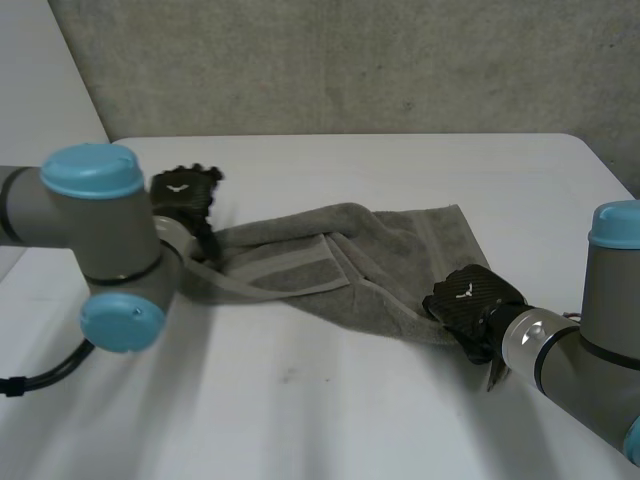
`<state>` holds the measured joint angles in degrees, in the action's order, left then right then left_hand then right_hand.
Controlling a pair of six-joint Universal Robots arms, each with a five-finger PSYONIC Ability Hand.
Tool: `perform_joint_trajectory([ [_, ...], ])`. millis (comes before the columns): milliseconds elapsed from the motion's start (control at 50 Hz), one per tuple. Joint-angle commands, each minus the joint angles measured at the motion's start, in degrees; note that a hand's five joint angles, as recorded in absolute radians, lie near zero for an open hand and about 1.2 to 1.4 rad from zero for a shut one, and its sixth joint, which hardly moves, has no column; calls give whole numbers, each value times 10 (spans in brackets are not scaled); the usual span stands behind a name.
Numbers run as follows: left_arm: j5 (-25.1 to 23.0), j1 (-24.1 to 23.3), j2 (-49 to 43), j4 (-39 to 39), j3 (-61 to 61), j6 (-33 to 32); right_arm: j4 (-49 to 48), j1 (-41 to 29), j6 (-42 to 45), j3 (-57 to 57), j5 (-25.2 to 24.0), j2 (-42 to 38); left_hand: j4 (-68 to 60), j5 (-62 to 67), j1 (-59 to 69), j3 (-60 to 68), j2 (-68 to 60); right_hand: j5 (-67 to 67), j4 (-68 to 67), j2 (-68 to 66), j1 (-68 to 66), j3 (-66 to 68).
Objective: Fold the towel.
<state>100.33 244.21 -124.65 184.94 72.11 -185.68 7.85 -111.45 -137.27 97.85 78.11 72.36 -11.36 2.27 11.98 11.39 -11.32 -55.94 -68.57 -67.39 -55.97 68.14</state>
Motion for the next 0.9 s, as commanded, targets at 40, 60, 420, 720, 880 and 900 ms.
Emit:
perform_joint_trajectory([
  [40, 0, -85, 0, 1, -2, -3, -14, 0, 1, 4, 1, -4, -36, 27, 29, 35, -36, -141, -114, -126, -240, 119],
  [60, 0, -85, 0, 1, -2, -3, -15, 0, 0, 6, 1, -4, -36, 27, 29, 35, -36, -141, -114, -126, -240, 119],
  [420, -13, -153, -207, -123, -226, -1, -32, 0, 1, 17, 2, -15, -121, 112, 115, 121, -121, -141, -114, -126, -240, 119],
  [720, -17, -153, -248, -122, -292, -5, -42, -1, 4, 25, 3, -29, -384, 375, 378, 383, -384, -141, -114, -126, -240, 119],
  [880, -18, -152, -264, -122, -312, -6, -42, -1, 5, 25, 3, -34, -377, 368, 371, 377, -378, -141, -114, -126, -240, 119],
  [900, -18, -152, -268, -122, -317, -6, -42, -1, 5, 25, 3, -35, -377, 368, 371, 377, -378, -141, -114, -126, -240, 119],
])
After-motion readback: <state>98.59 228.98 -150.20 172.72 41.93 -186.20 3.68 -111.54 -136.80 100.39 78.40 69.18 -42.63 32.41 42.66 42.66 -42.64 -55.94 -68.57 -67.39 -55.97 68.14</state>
